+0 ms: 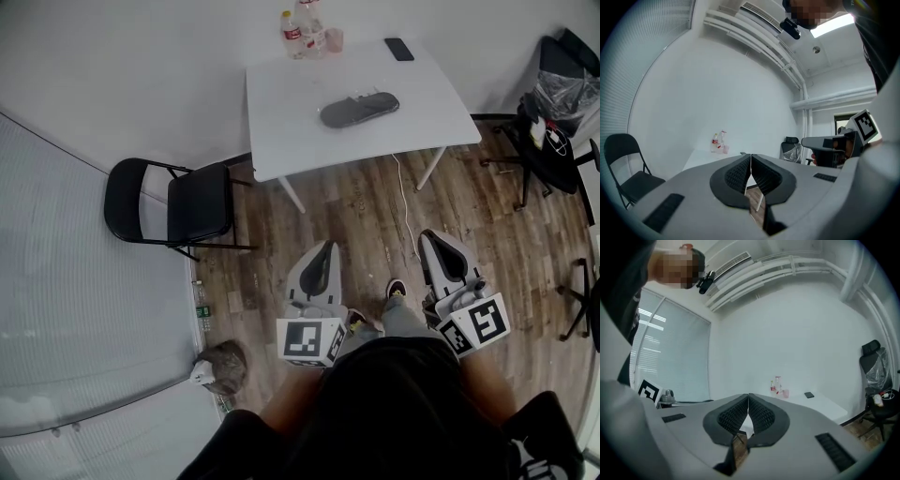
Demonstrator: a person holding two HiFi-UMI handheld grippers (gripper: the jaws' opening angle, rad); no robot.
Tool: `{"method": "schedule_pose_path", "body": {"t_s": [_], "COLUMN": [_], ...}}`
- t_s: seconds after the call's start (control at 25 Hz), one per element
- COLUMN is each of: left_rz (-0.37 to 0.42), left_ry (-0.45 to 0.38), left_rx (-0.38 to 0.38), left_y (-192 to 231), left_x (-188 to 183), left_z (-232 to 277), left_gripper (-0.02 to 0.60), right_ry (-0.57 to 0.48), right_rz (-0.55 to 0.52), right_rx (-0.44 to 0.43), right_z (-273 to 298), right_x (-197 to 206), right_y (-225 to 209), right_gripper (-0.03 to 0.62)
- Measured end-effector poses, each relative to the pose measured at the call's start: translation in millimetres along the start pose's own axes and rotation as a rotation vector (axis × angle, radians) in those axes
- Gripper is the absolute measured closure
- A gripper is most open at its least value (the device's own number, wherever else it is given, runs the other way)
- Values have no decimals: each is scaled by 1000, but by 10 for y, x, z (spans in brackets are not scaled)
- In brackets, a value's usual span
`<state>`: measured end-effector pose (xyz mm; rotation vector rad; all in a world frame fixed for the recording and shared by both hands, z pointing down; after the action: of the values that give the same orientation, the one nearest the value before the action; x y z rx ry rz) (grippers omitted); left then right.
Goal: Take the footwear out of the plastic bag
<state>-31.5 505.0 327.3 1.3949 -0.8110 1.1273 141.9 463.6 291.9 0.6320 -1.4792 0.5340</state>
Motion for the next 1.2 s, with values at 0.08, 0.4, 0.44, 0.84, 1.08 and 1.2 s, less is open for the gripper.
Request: {"method": "schedule_pose_path", "body": {"t_s": [0.08, 0.4, 0.44, 0.84, 1.08, 1.2], "left_rz": [-6, -18, -18, -15, 4, 19], "left_ry": [-2, -3, -3, 23, 57, 51], "left_rx": [2, 10, 12, 13, 18, 24], "left_y": [42, 183, 187, 426, 562, 618], "left_x": [-16, -29, -32, -75, -133, -125], "left_z": [4, 134, 158, 824, 1464, 1730], "left_gripper": [558, 558, 558, 558, 558, 558], "right_ry": [-31, -67, -64, -65, -39, -29], "right_rz": [13, 77, 64, 29, 18, 27], "right_rx": [31, 71, 70, 16, 2, 21], "right_z": [2, 157, 182, 867, 1306, 1435], "right_x": [-36, -17, -10, 118, 257, 387], "right_y": [-49, -202, -210, -611, -1035, -1258], "right_gripper": [574, 574, 574, 574, 574, 574]}}
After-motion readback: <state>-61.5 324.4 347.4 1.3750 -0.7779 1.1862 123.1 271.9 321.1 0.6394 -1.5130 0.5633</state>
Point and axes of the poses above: the fingertips, and each gripper's own axes: z forward along the fingers, y to its left, x out of its underside, the point moved 3 cm from there along -z, backward along the fingers, and after that the axes turned 11 degrees about -z, right-handed, at the moved point
